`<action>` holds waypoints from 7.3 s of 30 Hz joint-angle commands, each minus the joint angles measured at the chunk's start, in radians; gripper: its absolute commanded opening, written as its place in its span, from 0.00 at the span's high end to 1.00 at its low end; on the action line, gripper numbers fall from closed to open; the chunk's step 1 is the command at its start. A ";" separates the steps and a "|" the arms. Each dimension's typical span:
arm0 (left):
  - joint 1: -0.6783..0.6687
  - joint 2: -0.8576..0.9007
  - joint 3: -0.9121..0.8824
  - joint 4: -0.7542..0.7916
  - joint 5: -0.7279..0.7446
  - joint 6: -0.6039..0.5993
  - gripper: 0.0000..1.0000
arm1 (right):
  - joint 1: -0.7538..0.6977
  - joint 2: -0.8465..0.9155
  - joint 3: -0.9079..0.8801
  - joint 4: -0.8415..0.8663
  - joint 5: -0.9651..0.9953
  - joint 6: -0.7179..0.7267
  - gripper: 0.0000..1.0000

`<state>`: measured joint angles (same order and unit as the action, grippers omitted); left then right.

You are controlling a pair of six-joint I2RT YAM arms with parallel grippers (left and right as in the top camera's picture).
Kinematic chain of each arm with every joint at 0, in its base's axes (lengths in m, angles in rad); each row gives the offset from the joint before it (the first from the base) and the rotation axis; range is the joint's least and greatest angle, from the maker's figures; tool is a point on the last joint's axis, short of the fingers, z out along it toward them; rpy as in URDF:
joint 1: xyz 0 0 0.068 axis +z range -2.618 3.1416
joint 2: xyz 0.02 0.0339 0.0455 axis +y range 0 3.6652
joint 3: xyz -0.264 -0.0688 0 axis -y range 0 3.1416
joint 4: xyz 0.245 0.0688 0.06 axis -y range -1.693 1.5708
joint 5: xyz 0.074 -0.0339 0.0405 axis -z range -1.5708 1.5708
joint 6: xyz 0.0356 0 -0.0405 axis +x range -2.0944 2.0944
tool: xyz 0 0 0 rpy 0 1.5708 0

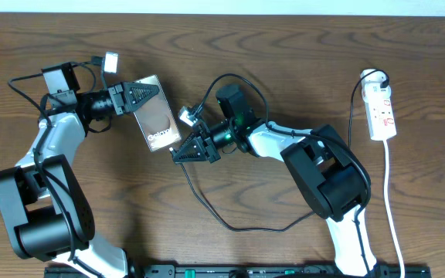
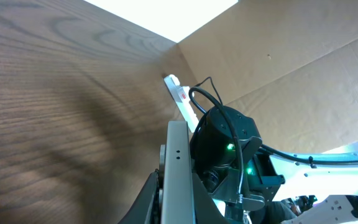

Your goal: Plug charger to phone and switch on socket

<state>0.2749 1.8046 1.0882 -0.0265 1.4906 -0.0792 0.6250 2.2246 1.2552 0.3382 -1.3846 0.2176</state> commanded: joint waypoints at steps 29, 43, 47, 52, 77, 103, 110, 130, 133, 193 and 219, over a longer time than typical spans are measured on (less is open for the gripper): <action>0.111 -0.006 0.011 0.002 -0.017 -0.051 0.93 | 0.002 0.007 0.001 -0.051 0.092 0.209 0.99; 0.121 -0.006 0.011 0.002 -0.010 -0.057 0.93 | -0.070 -0.084 0.014 -0.405 0.341 0.074 0.99; 0.121 -0.006 0.011 0.002 -0.010 -0.057 0.93 | -0.079 -0.162 0.046 -0.676 0.547 -0.035 0.99; 0.121 -0.006 0.011 0.000 -0.010 -0.058 0.92 | -0.072 -0.244 0.074 -0.880 0.768 -0.058 0.99; 0.121 -0.006 0.011 -0.017 -0.010 -0.057 0.93 | -0.066 -0.266 0.073 -1.400 1.176 0.127 0.99; 0.121 -0.006 0.011 -0.021 -0.010 -0.057 0.93 | -0.017 -0.242 0.045 -1.483 1.207 0.164 0.99; 0.121 -0.006 0.011 -0.020 -0.010 -0.057 0.92 | -0.017 -0.242 -0.002 -1.474 1.207 0.171 0.99; 0.121 -0.006 0.011 -0.021 -0.006 -0.057 0.93 | -0.014 -0.242 -0.009 -1.474 1.207 0.179 0.99; 0.121 -0.006 0.011 -0.022 -0.006 -0.058 0.93 | -0.014 -0.242 -0.019 -1.471 1.207 0.179 0.99; 0.026 -0.006 0.011 -0.009 0.073 -0.057 0.93 | -0.042 -0.096 -0.024 -0.565 -0.071 -0.309 0.99; -0.019 -0.006 0.011 -0.010 0.073 -0.103 0.93 | -0.006 -0.079 -0.024 -0.229 0.003 -0.263 0.99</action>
<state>0.2562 1.8046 1.0882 -0.0402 1.5139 -0.1448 0.6132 2.1422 1.2240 0.1040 -1.4143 -0.0540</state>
